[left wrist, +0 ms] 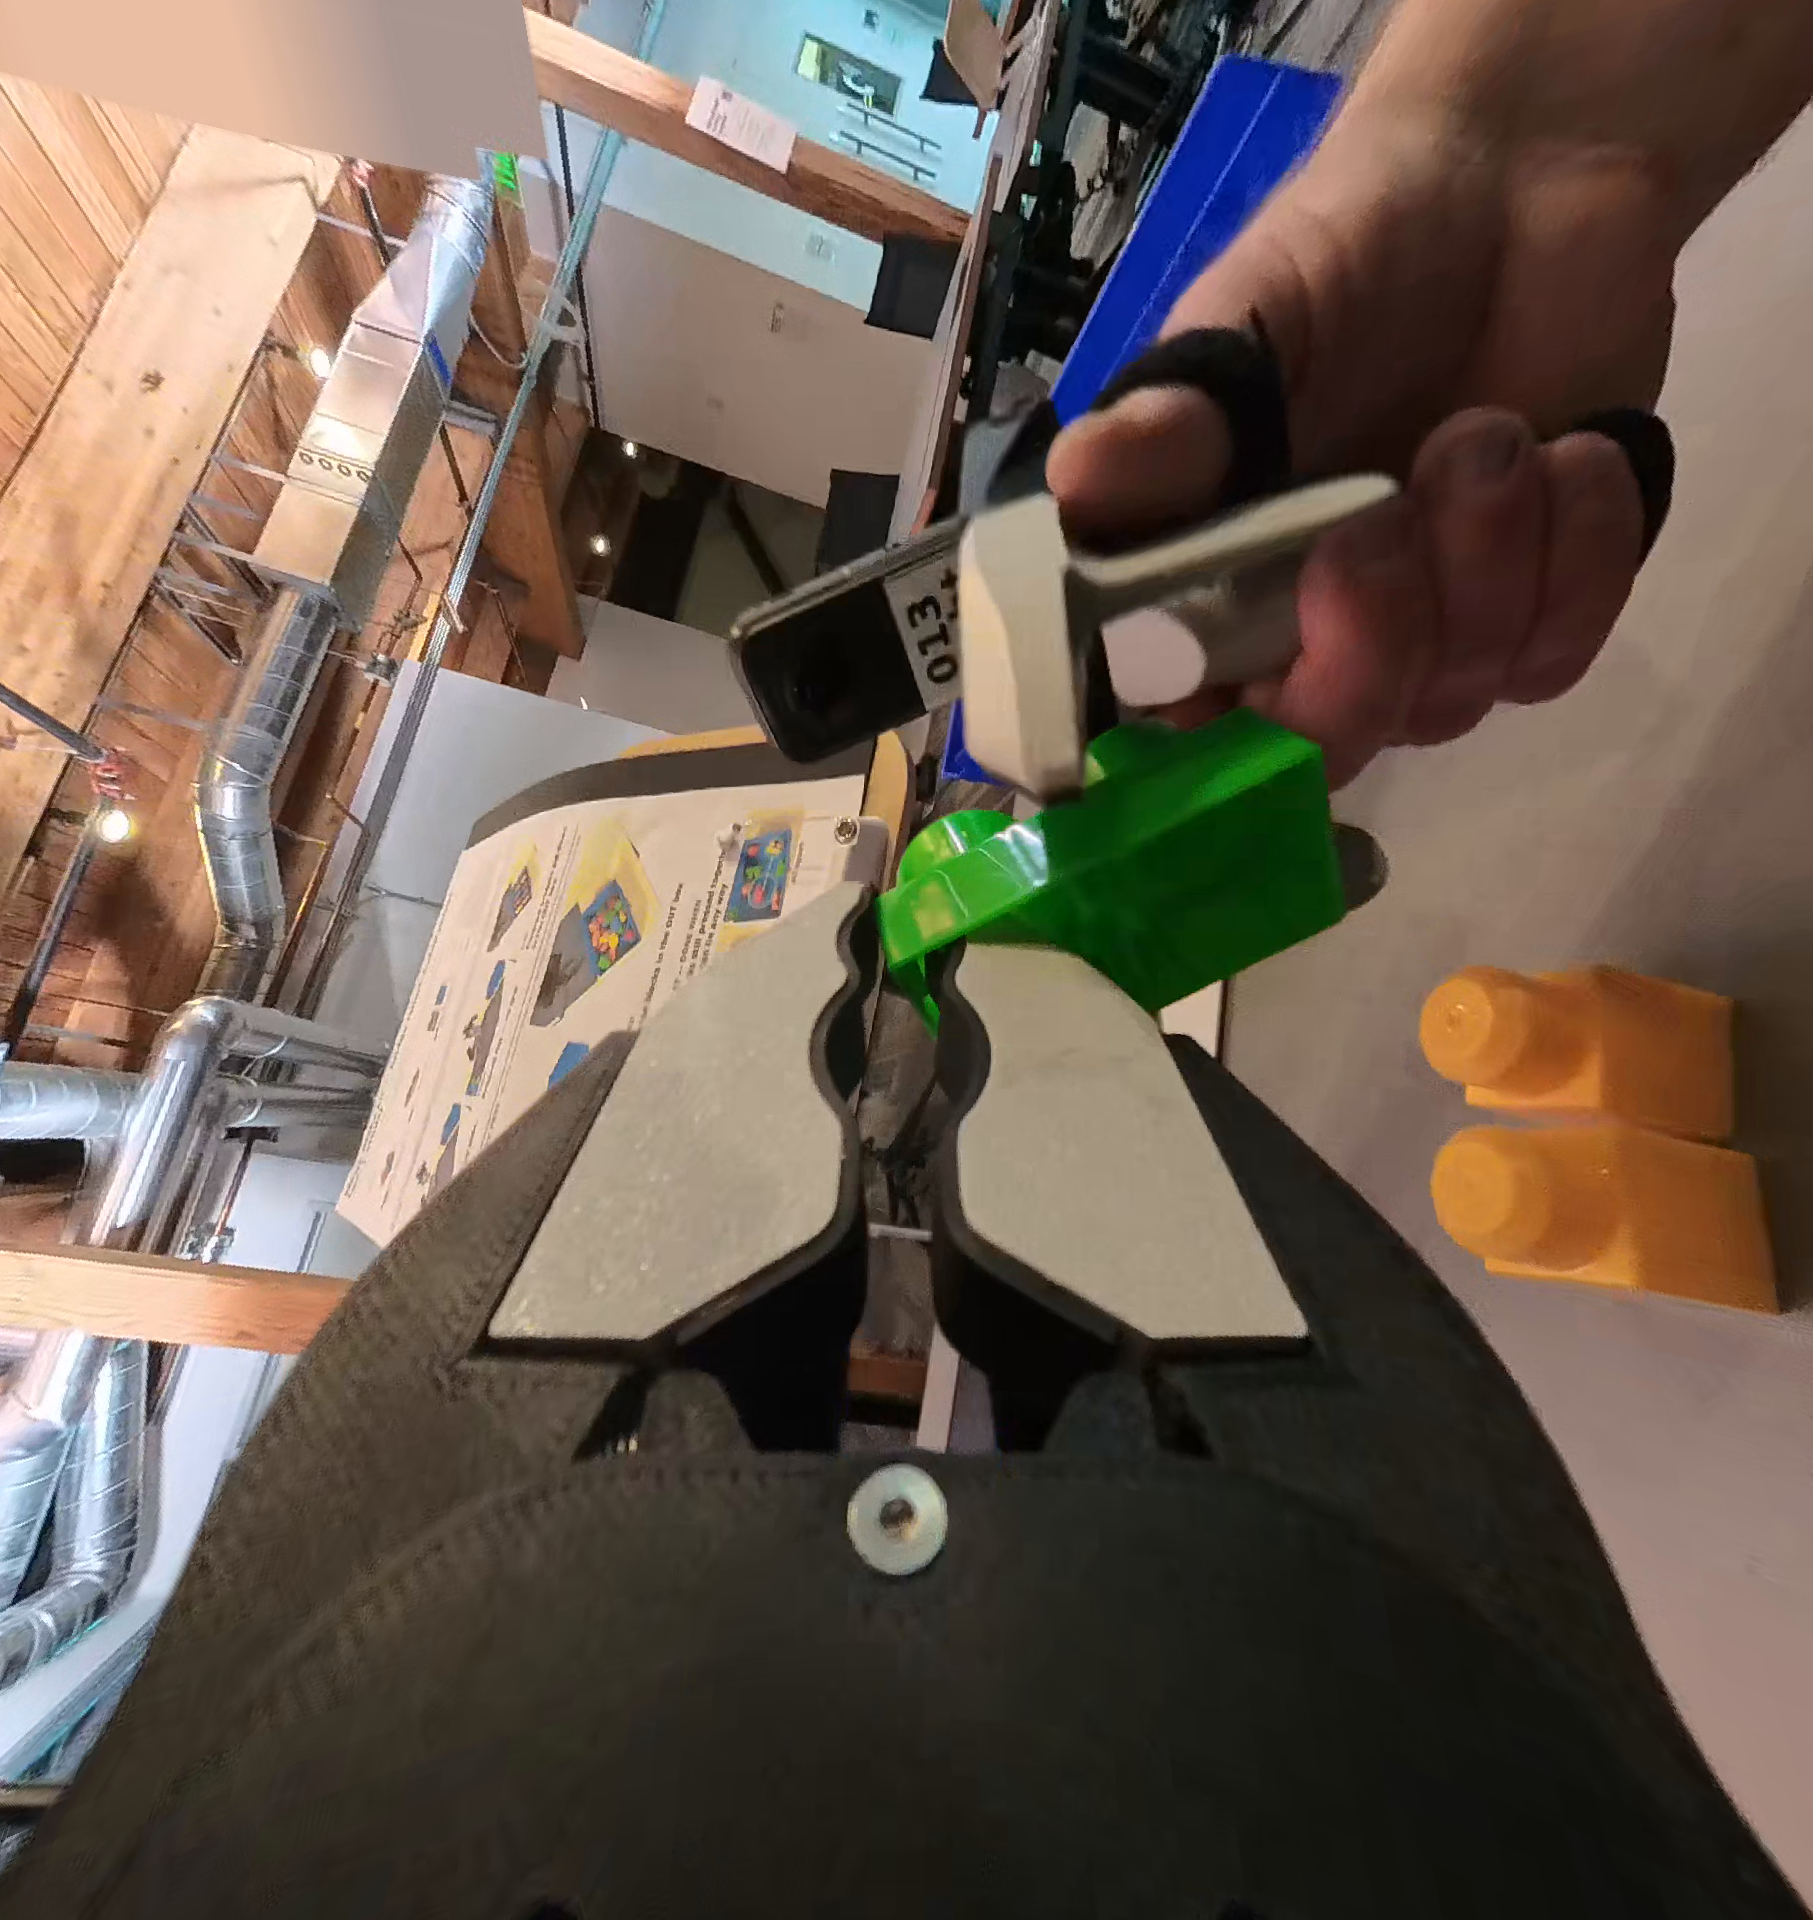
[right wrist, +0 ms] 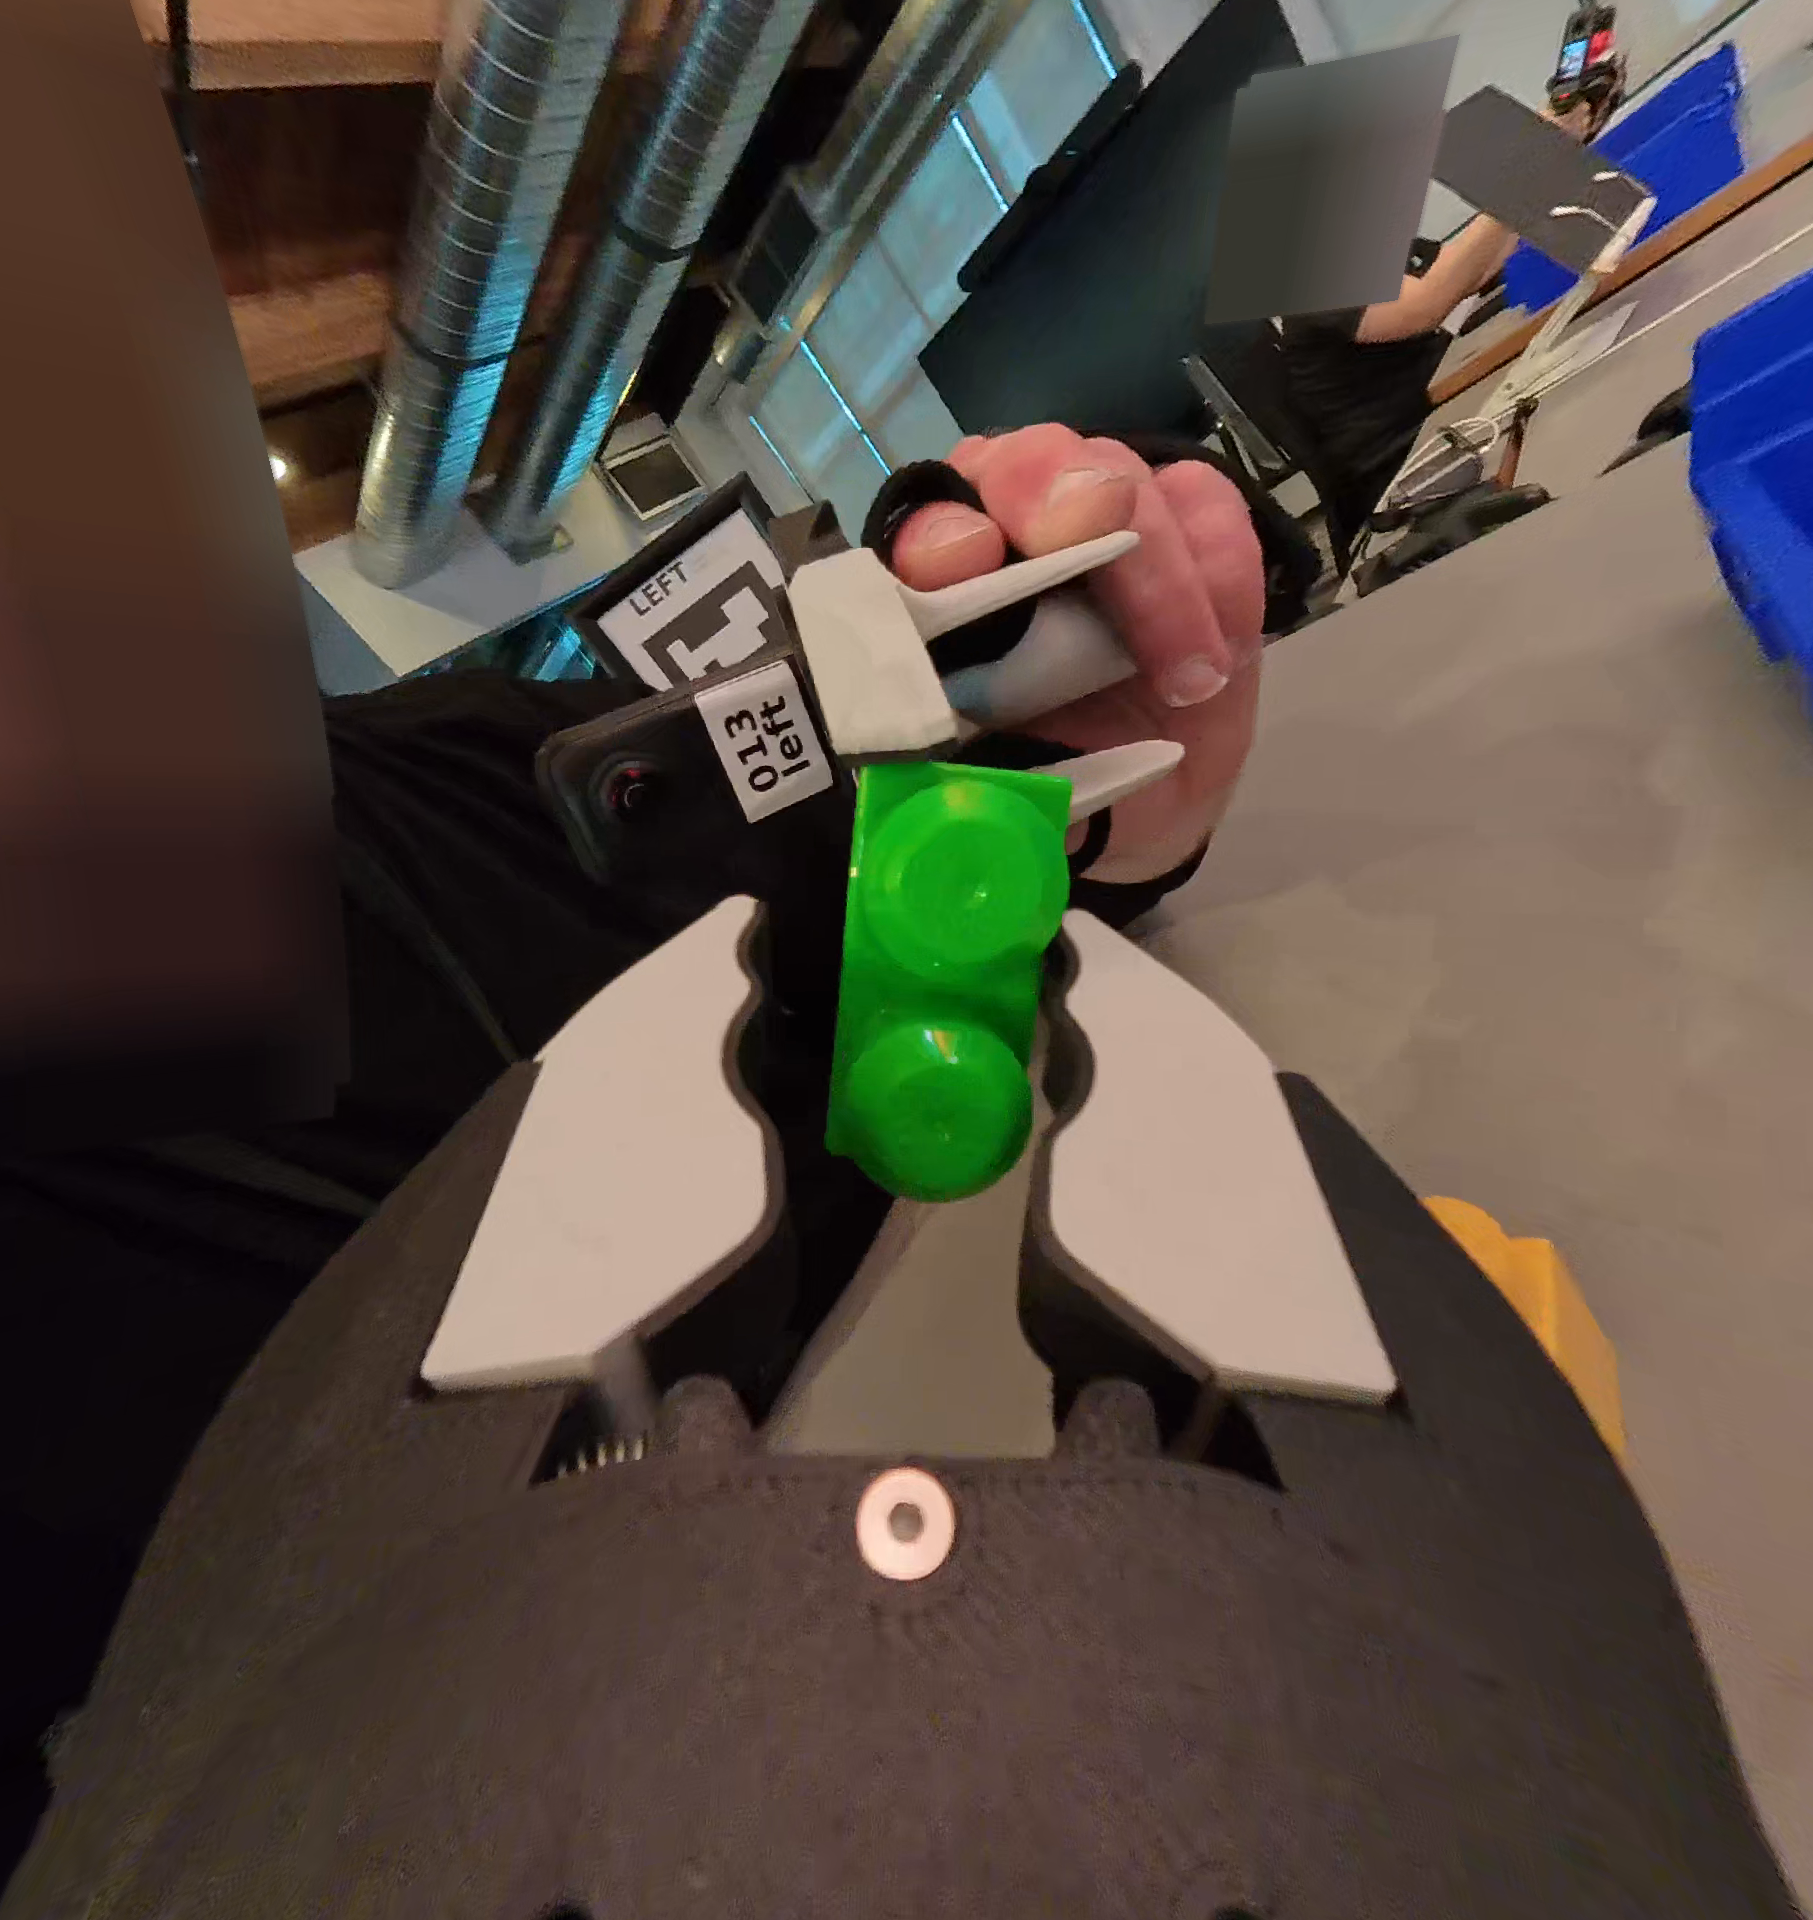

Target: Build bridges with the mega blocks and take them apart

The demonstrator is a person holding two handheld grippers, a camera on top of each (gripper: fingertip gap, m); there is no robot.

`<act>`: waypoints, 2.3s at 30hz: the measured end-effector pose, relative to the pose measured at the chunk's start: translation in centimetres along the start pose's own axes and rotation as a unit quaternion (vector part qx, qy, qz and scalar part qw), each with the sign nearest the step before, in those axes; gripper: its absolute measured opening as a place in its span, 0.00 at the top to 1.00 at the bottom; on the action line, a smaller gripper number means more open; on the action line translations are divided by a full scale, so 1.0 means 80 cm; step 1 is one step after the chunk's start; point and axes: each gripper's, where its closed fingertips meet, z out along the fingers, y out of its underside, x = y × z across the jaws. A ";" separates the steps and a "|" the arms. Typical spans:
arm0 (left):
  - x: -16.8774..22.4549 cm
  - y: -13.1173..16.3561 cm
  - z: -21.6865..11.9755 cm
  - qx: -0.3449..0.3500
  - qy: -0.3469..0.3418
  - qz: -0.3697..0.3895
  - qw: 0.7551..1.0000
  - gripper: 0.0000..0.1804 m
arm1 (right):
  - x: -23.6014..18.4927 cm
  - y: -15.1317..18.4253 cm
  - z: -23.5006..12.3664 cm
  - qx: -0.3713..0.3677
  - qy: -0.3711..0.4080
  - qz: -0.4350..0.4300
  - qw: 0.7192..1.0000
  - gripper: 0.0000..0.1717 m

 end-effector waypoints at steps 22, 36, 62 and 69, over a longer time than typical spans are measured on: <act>0.099 0.092 -0.029 -0.086 0.193 -0.238 0.948 0.74 | 0.082 0.115 -0.157 -0.394 0.443 -0.163 0.789 0.78; 0.182 0.088 -0.008 -0.069 0.345 -0.385 0.853 0.55 | 0.095 0.163 -0.159 -0.487 0.427 -0.171 0.743 0.73; 0.186 0.062 0.023 -0.019 0.393 -0.431 0.812 0.80 | 0.084 0.146 -0.165 -0.433 0.433 -0.169 0.772 0.69; 0.197 0.066 0.024 -0.035 0.407 -0.386 0.827 0.77 | 0.084 0.147 -0.164 -0.434 0.430 -0.169 0.773 0.69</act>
